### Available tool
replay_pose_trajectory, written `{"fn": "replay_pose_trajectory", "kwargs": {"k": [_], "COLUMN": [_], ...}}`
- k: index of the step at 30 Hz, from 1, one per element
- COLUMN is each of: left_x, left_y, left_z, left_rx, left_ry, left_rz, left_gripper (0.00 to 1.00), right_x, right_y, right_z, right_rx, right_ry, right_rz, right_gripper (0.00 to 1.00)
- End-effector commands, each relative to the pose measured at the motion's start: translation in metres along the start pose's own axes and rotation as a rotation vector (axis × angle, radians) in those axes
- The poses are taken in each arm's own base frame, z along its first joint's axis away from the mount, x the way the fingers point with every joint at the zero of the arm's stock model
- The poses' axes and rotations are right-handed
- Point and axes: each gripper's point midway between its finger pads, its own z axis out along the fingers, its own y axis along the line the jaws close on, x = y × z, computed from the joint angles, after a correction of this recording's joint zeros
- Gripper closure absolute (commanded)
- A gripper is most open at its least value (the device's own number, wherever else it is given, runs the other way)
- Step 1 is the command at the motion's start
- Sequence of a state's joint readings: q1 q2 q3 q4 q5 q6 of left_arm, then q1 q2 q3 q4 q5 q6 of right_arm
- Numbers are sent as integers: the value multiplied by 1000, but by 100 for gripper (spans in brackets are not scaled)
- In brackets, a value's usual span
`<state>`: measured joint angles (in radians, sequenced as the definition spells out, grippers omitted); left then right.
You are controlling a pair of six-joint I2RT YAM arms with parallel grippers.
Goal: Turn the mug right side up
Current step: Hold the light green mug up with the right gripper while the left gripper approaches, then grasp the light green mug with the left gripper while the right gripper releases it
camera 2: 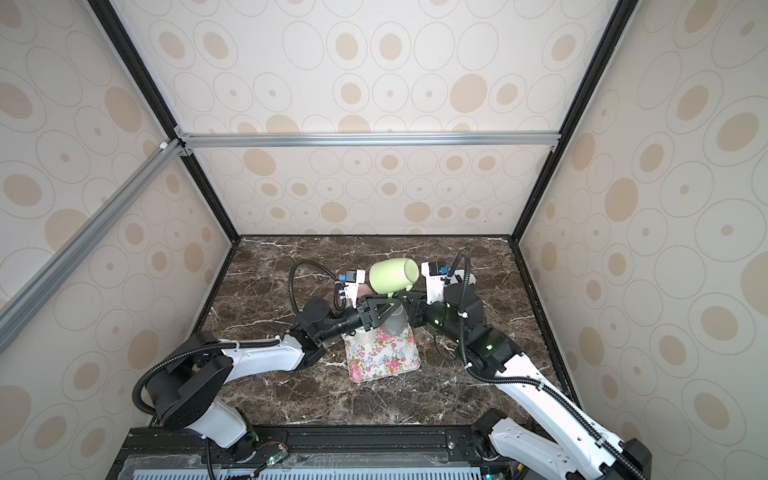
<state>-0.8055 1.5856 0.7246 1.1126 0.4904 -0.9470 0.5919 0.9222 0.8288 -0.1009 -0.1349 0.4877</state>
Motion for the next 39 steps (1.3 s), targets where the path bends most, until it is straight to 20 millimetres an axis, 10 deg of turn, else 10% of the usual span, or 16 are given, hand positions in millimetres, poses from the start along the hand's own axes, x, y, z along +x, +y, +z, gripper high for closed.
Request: {"fn": "replay_pose_trajectory", "kwargs": {"k": [1,25,33,39], "left_x": [-41,-67,-67,-68], "left_y": [-81,-116,-117,-107], "left_z": [1,-23,-23,-20], "left_rx": [238,302,287,228], "left_ry": [-87,-175,-165,-161], "left_rz": [131,243,253,251], "left_gripper": [50,65,100,100], "right_x": [1,22,31,36], "right_y": [7,5,0,-5], "right_z": [5,20,29,34], "right_rx": [-53,-101,-95,-81], "right_ry": [-6,58,79,94], "right_rz": [3,59,79,80], "right_gripper": [100,100,100,100]}}
